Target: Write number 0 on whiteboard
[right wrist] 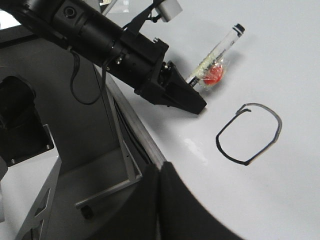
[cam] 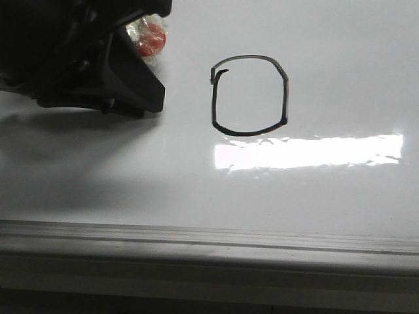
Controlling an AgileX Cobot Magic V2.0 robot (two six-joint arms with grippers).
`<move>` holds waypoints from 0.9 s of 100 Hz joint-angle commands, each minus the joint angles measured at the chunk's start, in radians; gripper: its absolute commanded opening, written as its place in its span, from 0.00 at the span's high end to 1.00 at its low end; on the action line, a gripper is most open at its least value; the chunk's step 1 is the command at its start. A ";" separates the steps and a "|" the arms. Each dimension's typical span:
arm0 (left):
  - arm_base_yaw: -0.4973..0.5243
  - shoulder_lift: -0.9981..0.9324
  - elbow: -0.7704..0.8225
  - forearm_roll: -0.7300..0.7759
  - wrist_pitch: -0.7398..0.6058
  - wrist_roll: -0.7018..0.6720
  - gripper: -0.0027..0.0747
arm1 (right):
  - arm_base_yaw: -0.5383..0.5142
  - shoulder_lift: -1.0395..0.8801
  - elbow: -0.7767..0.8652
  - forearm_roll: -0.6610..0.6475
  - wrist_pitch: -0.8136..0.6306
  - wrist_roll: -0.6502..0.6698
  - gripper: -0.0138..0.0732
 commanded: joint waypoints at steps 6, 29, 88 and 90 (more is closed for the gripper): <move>0.000 0.003 -0.021 0.007 0.013 0.002 0.85 | -0.005 0.014 -0.001 0.015 -0.096 0.001 0.92; 0.000 0.003 -0.021 0.007 0.026 0.002 0.62 | -0.005 0.014 0.034 0.060 -0.135 0.001 0.92; 0.002 0.003 -0.021 0.056 0.082 0.002 0.35 | -0.005 0.014 0.034 0.060 -0.161 0.001 0.92; 0.002 0.000 -0.021 0.056 0.082 0.002 0.35 | -0.005 0.014 0.034 0.060 -0.161 0.001 0.92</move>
